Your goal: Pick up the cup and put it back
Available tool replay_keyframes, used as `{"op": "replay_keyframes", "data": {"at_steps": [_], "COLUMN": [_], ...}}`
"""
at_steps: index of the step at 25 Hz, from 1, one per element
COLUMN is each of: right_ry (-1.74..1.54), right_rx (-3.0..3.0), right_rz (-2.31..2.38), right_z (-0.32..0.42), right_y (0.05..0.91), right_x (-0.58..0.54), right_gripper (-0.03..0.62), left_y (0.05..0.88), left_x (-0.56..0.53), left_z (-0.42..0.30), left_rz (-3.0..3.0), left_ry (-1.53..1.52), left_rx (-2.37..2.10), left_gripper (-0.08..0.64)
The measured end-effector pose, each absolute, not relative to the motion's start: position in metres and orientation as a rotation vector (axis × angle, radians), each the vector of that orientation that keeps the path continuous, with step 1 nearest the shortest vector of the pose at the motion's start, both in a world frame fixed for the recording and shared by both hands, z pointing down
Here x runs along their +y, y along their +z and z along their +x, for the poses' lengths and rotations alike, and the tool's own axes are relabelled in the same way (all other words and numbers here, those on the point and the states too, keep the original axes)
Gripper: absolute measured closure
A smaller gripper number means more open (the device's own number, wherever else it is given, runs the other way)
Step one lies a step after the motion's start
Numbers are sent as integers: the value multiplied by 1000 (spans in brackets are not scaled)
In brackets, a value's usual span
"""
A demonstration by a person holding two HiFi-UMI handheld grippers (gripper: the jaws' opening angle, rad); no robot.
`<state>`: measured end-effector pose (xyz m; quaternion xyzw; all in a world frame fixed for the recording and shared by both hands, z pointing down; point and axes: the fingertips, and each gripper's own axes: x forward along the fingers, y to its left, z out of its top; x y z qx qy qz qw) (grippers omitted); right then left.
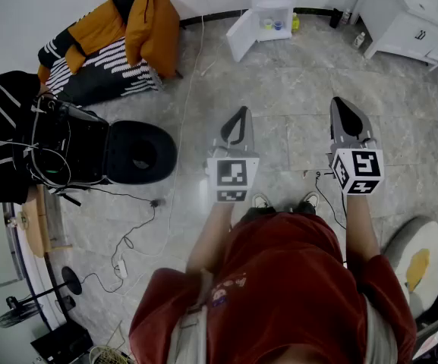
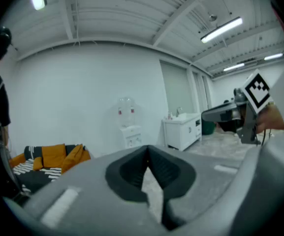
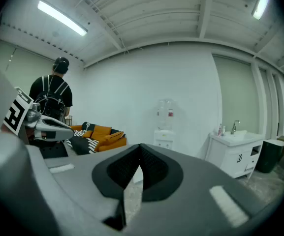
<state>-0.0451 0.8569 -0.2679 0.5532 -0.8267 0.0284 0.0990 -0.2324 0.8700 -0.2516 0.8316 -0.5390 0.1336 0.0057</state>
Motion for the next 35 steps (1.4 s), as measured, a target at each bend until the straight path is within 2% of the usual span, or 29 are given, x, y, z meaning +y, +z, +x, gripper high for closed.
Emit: {"op": "replay_keyframes", "data": {"at_steps": [5,10,19,26,35], "right_ry": [167,217,266,310,374], "right_rx": [-2416,-2392,-2359,-2361,-2400], "right_rz": [1601,1612,1661,1684,1665], "right_z": [-30,-80,-91,-78,-43], "right_y": [-233,-235,-218,-206,-187], "right_x": [834,868,883,869,777], "right_gripper": [592,592,592,592,592], "left_y": [-226,-234,-207,-192,-177], "left_x": [847,879,891,879,792], "left_z": [-210,-264,-288,-275,-236], "left_rz": [2567,2537,2526,2514,2494], "left_ry": [415,361,392,371,403], "left_rx": [-1647,-1648,-1616,-1567,-1567], "left_gripper": [561,561,561,561,561]}}
